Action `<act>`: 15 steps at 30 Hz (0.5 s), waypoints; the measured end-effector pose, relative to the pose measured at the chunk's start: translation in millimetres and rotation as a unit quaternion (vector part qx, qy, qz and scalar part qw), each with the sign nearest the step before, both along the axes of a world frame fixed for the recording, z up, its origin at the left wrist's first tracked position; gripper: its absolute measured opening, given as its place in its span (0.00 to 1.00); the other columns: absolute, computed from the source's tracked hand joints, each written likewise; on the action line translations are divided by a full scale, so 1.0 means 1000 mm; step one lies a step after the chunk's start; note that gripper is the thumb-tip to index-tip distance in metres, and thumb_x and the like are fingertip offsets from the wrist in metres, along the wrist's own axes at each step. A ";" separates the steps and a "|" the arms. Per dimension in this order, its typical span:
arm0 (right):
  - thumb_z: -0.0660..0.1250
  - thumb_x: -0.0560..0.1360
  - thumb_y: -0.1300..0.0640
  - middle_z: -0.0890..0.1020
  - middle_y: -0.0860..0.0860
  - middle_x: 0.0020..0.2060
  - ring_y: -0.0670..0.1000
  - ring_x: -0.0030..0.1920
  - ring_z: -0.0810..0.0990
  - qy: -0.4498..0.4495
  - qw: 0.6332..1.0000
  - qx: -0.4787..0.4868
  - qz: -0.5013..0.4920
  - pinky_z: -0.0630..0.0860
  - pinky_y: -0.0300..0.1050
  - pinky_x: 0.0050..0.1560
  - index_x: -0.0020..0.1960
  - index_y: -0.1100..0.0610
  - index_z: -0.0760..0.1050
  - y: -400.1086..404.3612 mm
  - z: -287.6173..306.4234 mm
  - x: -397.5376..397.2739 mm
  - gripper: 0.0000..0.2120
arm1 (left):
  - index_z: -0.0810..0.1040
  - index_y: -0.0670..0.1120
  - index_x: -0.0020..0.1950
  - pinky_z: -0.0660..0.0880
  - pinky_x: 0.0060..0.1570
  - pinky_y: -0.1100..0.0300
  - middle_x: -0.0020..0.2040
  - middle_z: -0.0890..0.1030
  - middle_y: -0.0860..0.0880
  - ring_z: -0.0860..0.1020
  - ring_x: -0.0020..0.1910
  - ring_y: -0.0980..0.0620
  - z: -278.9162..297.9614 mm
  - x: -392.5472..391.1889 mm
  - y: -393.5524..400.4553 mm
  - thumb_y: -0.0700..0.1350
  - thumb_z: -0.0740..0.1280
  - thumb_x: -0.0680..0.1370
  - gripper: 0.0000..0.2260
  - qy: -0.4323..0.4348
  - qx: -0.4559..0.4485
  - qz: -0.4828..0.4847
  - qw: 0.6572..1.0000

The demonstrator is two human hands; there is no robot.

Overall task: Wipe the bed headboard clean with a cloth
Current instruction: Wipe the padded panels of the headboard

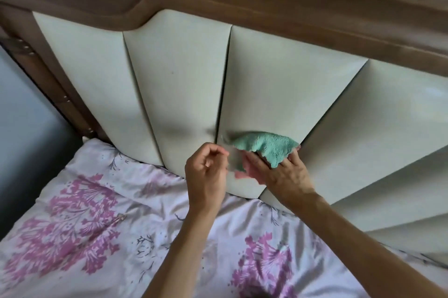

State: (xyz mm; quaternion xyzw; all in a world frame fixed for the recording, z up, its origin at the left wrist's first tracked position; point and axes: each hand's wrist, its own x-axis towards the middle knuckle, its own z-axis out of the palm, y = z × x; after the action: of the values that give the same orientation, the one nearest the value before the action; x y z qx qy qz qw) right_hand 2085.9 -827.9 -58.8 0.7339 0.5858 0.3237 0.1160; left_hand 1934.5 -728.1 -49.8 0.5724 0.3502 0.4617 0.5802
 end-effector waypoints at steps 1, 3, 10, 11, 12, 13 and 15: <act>0.83 0.56 0.51 0.85 0.50 0.48 0.55 0.48 0.84 -0.012 1.000 -0.024 0.008 0.74 0.55 0.60 0.68 0.45 0.76 -0.008 0.001 0.002 0.40 | 0.78 0.48 0.36 0.71 0.31 0.52 0.28 0.76 0.48 0.73 0.29 0.50 0.002 -0.003 -0.004 0.39 0.63 0.70 0.07 0.007 -0.004 -0.002 1.000; 0.80 0.61 0.51 0.85 0.52 0.46 0.56 0.49 0.80 -0.020 0.997 0.032 0.064 0.69 0.55 0.61 0.66 0.48 0.78 0.001 0.017 0.006 0.34 | 0.78 0.46 0.36 0.71 0.32 0.54 0.29 0.75 0.44 0.73 0.29 0.50 0.008 -0.004 -0.007 0.38 0.62 0.70 0.07 0.014 -0.007 -0.008 1.000; 0.56 0.83 0.45 0.75 0.51 0.67 0.57 0.51 0.70 -0.039 0.958 0.283 0.029 0.61 0.57 0.63 0.80 0.52 0.58 0.087 0.072 -0.003 0.27 | 0.78 0.45 0.35 0.69 0.32 0.57 0.28 0.73 0.45 0.71 0.28 0.50 0.017 -0.003 0.012 0.38 0.62 0.69 0.06 -0.012 -0.020 0.025 0.999; 0.56 0.83 0.45 0.78 0.49 0.61 0.56 0.49 0.71 -0.059 0.964 0.259 0.027 0.63 0.55 0.59 0.79 0.51 0.61 0.087 0.063 -0.003 0.26 | 0.78 0.45 0.35 0.69 0.32 0.57 0.28 0.73 0.45 0.71 0.29 0.50 0.017 -0.007 0.014 0.37 0.62 0.69 0.06 -0.012 -0.018 0.031 0.999; 0.57 0.82 0.45 0.80 0.48 0.53 0.55 0.46 0.71 -0.091 0.973 0.208 0.030 0.64 0.54 0.57 0.75 0.50 0.68 0.081 0.053 -0.002 0.24 | 0.78 0.44 0.36 0.69 0.32 0.56 0.28 0.74 0.44 0.72 0.29 0.50 0.016 -0.008 0.014 0.37 0.62 0.69 0.06 -0.007 -0.017 0.033 0.999; 0.60 0.79 0.44 0.81 0.46 0.47 0.54 0.46 0.73 -0.127 0.983 0.125 0.033 0.63 0.53 0.57 0.71 0.49 0.74 0.072 0.040 -0.002 0.22 | 0.78 0.44 0.36 0.70 0.32 0.56 0.29 0.75 0.43 0.72 0.30 0.49 0.014 -0.010 0.014 0.37 0.62 0.69 0.06 -0.002 -0.020 0.031 0.999; 0.65 0.73 0.37 0.83 0.43 0.51 0.54 0.53 0.73 -0.193 0.979 -0.060 0.038 0.61 0.50 0.62 0.70 0.45 0.74 0.054 0.016 -0.005 0.28 | 0.78 0.45 0.35 0.70 0.33 0.54 0.30 0.76 0.44 0.72 0.30 0.47 0.011 -0.014 0.014 0.37 0.62 0.69 0.07 -0.002 -0.026 0.031 0.999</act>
State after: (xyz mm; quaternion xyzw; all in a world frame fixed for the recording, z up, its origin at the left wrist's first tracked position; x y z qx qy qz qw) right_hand 2081.0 -774.1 -42.3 0.6263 0.5982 0.4280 0.2585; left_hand 1920.7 -713.7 -38.7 0.5451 0.3788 0.4716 0.5805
